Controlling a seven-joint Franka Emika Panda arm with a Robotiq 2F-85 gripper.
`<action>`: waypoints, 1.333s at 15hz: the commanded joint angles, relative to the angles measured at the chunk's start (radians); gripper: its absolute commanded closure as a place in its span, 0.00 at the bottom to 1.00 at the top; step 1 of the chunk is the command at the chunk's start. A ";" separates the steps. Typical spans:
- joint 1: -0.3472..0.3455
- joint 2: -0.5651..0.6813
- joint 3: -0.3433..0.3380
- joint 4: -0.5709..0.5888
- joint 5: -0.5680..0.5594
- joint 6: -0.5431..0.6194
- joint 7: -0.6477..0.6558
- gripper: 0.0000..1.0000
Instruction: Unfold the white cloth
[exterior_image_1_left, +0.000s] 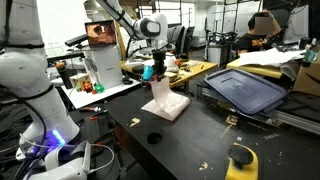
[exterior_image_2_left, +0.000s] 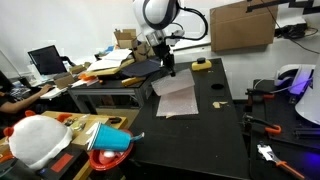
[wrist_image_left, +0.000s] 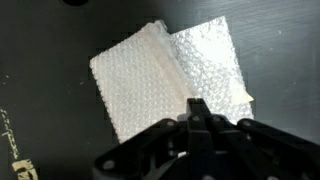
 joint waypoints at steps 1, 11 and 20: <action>-0.026 -0.036 -0.038 -0.029 -0.004 -0.027 0.066 1.00; -0.071 -0.016 -0.031 0.012 0.209 -0.050 0.062 1.00; -0.071 -0.015 0.028 0.025 0.470 -0.030 0.005 1.00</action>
